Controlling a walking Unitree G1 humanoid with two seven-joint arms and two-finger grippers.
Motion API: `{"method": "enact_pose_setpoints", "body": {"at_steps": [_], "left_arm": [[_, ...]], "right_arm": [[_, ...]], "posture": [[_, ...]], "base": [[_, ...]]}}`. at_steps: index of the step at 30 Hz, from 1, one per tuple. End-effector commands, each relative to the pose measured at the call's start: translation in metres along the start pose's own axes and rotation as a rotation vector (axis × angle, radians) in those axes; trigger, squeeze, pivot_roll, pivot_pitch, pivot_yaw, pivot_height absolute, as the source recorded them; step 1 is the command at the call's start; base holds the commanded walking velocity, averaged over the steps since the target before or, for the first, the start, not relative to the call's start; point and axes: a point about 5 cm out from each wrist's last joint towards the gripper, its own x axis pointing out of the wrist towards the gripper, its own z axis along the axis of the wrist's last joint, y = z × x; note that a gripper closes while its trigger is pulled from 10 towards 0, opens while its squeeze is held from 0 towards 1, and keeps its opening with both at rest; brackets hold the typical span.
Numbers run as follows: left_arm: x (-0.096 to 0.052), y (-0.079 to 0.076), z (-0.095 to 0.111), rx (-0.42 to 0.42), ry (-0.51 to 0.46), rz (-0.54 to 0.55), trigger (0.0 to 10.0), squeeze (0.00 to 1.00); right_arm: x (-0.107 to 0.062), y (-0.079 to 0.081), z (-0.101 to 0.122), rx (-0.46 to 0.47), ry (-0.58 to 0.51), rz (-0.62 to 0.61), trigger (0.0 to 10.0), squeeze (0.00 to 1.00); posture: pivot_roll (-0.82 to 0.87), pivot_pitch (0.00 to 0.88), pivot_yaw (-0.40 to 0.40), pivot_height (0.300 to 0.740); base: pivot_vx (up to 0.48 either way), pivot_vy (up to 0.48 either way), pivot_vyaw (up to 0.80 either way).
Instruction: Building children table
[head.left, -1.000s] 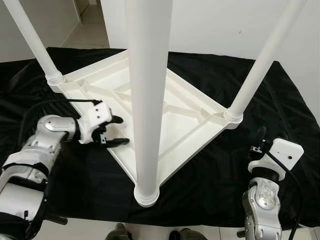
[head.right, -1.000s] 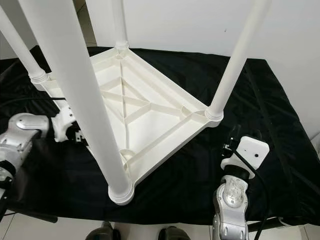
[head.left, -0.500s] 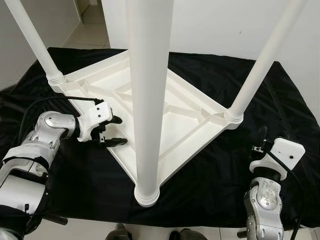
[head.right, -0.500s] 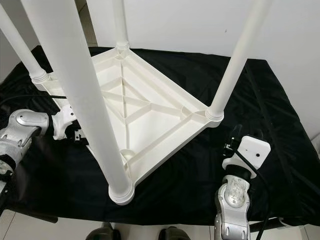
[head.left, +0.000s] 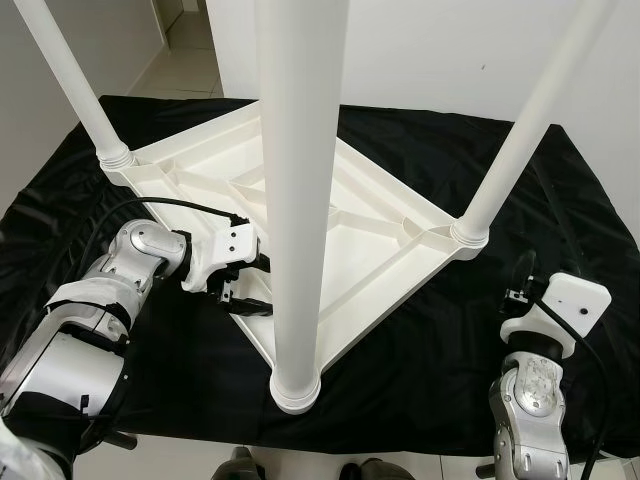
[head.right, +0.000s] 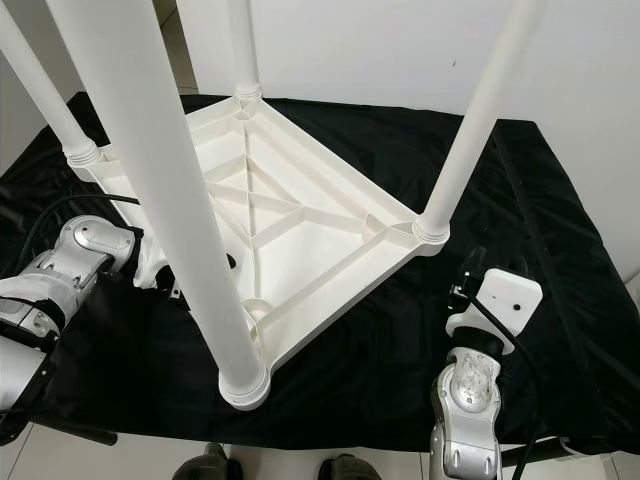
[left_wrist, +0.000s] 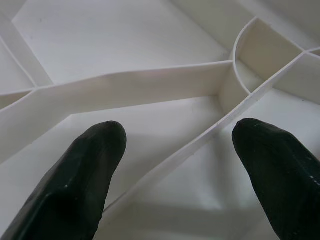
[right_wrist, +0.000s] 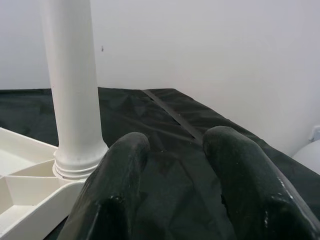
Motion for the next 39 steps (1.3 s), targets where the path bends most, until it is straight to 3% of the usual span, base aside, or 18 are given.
{"method": "enact_pose_setpoints", "body": {"at_steps": [1,2,3,4,5,6,9,26,37,38,39], "left_arm": [[0.0006,-0.0028,0.0011,0.005,0.020,-0.105,9.9,0.00],[0.0006,-0.0028,0.0011,0.005,0.020,-0.105,9.9,0.00],[0.0016,-0.0021,0.0024,0.002,0.017,-0.112,7.0,0.00],[0.0036,-0.0009,0.0040,0.002,0.014,-0.113,4.9,0.00],[0.0050,-0.0001,0.0049,0.002,0.013,-0.114,4.2,0.00],[0.0050,-0.0001,0.0049,0.002,0.013,-0.114,4.2,0.00],[0.0056,0.0007,0.0057,-0.007,0.002,-0.111,0.0,0.00],[0.0062,-0.0015,0.0028,-0.031,-0.014,-0.125,0.0,0.00],[-0.0012,-0.0046,-0.0042,-0.084,-0.047,-0.107,0.0,0.00],[-0.0005,-0.0052,-0.0043,-0.079,-0.047,-0.110,10.0,0.00],[-0.0005,-0.0052,-0.0043,-0.079,-0.047,-0.110,10.0,0.00]], "right_arm": [[-0.0025,0.0004,-0.0029,-0.001,0.013,-0.008,10.0,0.00],[-0.0025,0.0004,-0.0029,-0.001,0.013,-0.008,10.0,0.00],[-0.0034,0.0007,-0.0030,0.001,0.015,-0.012,10.0,0.00],[-0.0040,0.0010,-0.0032,0.001,0.017,-0.015,10.0,0.00],[-0.0044,0.0010,-0.0034,0.001,0.017,-0.018,10.0,0.00],[-0.0044,0.0010,-0.0034,0.001,0.017,-0.018,10.0,0.00],[-0.0048,-0.0022,-0.0030,-0.004,0.017,-0.033,10.0,0.00],[-0.0053,-0.0045,-0.0053,-0.012,0.025,-0.040,10.0,0.00],[-0.0073,-0.0062,-0.0068,-0.010,0.031,-0.062,10.0,0.00],[-0.0074,-0.0055,-0.0071,-0.009,0.032,-0.059,10.0,0.00],[-0.0074,-0.0055,-0.0071,-0.009,0.032,-0.059,10.0,0.00]], "posture": [[-0.01,0.045,0.040,0.740],[-0.01,0.045,0.040,0.740],[-0.01,0.046,0.045,0.740],[-0.02,0.046,0.049,0.740],[-0.02,0.046,0.049,0.740],[-0.02,0.046,0.049,0.740],[-0.03,0.046,0.054,0.740],[-0.02,0.045,0.052,0.740],[-0.02,0.049,0.061,0.740],[-0.01,0.050,0.058,0.740],[-0.01,0.050,0.058,0.740]], "base": [[0.000,0.000,0.00],[0.000,0.000,0.00],[0.000,0.000,0.00],[0.000,0.000,0.00],[0.000,0.000,0.00],[0.000,0.000,0.00],[0.000,0.000,0.00],[0.000,0.000,0.00],[0.000,0.000,0.00],[0.000,0.000,0.00],[0.000,0.000,0.00]]}}
